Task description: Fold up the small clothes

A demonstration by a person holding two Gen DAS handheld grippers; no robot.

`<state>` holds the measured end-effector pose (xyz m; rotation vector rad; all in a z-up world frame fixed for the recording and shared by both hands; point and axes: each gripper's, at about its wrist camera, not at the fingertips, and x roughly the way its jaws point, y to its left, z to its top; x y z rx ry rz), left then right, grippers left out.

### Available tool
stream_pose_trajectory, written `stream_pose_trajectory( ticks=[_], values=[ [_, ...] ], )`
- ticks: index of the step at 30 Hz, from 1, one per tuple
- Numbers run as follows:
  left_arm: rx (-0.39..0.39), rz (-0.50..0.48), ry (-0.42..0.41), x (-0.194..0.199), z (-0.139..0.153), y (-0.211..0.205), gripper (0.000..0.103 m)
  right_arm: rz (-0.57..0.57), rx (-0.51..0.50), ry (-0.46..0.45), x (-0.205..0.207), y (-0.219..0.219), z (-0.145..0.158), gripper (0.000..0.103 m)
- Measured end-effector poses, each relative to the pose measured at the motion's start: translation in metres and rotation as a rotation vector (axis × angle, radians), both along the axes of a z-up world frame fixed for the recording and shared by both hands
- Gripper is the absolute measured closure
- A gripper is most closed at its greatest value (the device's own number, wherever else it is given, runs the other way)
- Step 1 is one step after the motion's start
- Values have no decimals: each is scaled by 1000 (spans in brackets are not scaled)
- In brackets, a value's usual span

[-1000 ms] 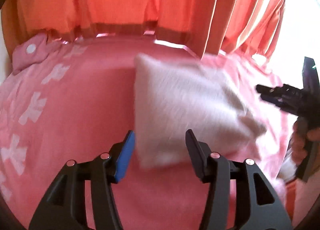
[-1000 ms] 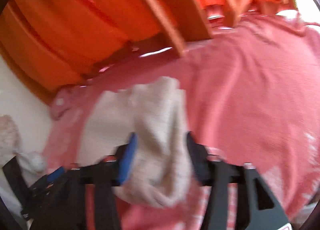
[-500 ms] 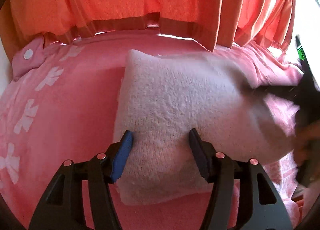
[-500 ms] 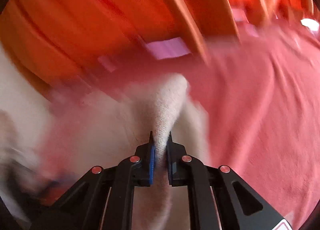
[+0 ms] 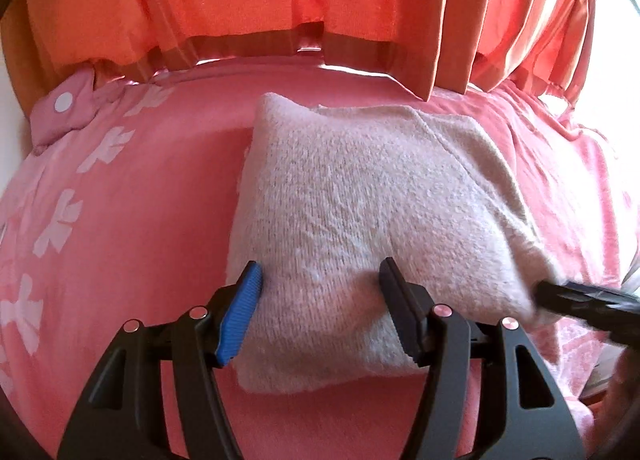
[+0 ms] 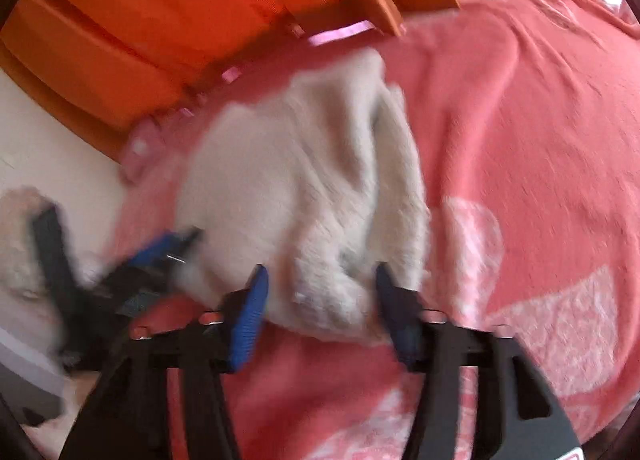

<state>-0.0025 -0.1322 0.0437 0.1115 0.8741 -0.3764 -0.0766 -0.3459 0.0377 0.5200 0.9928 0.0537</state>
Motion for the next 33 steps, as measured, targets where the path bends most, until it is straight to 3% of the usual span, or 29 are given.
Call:
stream_pose_trajectory(
  ticks=[2, 4, 5, 7, 8, 9, 12, 14, 18, 19, 21, 22, 23, 26, 28, 30, 31, 33],
  values=[
    [2, -4, 14, -5, 3, 5, 44, -21, 47, -109, -15, -4, 22, 91],
    [18, -5, 25, -7, -1, 8, 42, -54, 30, -151, -26, -10, 32, 92],
    [24, -2, 31, -6, -5, 9, 41, -67, 27, -120, -23, -15, 21, 93],
    [33, 13, 55, -4, -15, 11, 34, -74, -7, 35, -9, -21, -22, 93],
    [28, 18, 71, -3, -18, 11, 32, -75, 44, 51, -8, -24, -41, 93],
    [26, 23, 82, -2, -21, 12, 31, -83, 71, 38, -10, -27, -39, 93],
    [33, 20, 73, -3, -22, 11, 31, -112, 49, -1, -19, -27, -9, 90],
    [25, 29, 79, -1, -22, 12, 29, -125, -33, -55, -22, -18, 18, 90],
    [19, 40, 86, 3, -25, 13, 26, -32, -123, -129, -5, 12, 45, 90],
    [20, 41, 86, 3, -26, 13, 26, -8, -148, -113, -3, 18, 40, 90],
    [22, 40, 85, 3, -25, 13, 26, 57, -222, 33, 12, 26, 1, 90],
    [23, 38, 86, 3, -26, 12, 26, 93, -215, 99, 21, 27, -21, 99],
    [26, 38, 87, 3, -26, 12, 26, 91, -179, 92, 21, 25, -23, 100],
    [26, 34, 85, 4, -26, 13, 25, 71, -171, 20, 11, 22, 12, 95],
    [19, 39, 92, 5, -27, 13, 25, 78, -183, -1, 8, 22, 19, 95],
    [21, 41, 90, 5, -28, 13, 24, 91, -255, 80, 19, 24, -6, 99],
    [22, 39, 91, 4, -29, 12, 24, 118, -232, 99, 24, 24, -24, 102],
    [30, 40, 88, 3, -28, 12, 24, 102, -215, 94, 22, 24, -20, 102]
  ],
)
